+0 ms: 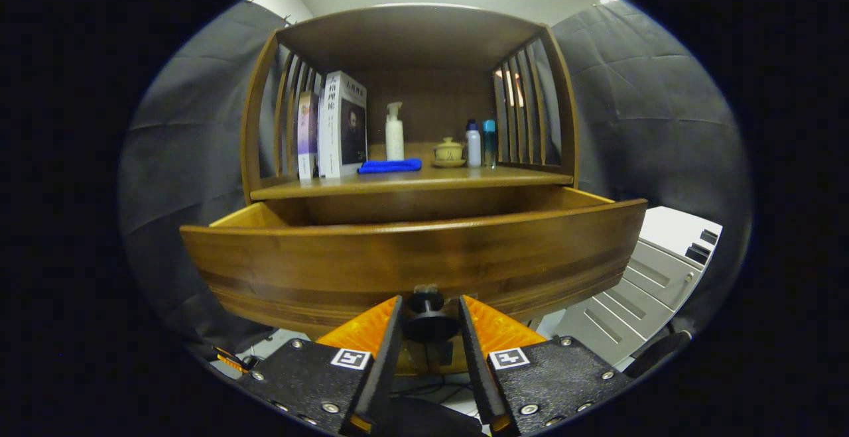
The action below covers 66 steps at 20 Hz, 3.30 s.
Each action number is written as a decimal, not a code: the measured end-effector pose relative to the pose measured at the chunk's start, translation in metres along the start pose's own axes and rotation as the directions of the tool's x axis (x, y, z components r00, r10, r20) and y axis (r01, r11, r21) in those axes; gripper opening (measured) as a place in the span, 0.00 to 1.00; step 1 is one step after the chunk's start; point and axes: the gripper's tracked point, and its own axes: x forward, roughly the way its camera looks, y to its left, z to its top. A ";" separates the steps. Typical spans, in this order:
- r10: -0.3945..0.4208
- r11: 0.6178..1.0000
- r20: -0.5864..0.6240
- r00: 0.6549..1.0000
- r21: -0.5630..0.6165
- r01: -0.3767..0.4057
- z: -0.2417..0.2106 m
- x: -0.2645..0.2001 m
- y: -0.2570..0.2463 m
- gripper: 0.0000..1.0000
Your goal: Pull open the drawer, take out the items inside it, and place them on the countertop above the cabinet.
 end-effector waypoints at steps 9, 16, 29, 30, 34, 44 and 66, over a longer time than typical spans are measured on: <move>-0.002 1.000 0.122 0.993 0.014 0.001 0.076 -0.007 -0.003 0.89; -0.054 0.998 0.049 0.997 0.045 0.052 0.107 0.038 0.001 0.89; -0.205 0.975 -0.360 0.910 -0.159 0.157 0.059 0.121 0.013 0.90; -0.204 0.976 -0.392 0.897 -0.156 0.154 0.051 0.123 0.018 0.90; -0.186 0.982 -0.504 0.843 -0.109 0.151 0.021 0.129 0.028 0.90; -0.237 0.971 -0.742 0.627 -0.169 0.167 -0.026 0.132 0.022 0.90; -0.133 0.979 -0.880 0.456 -0.044 0.201 -0.061 0.107 0.045 0.45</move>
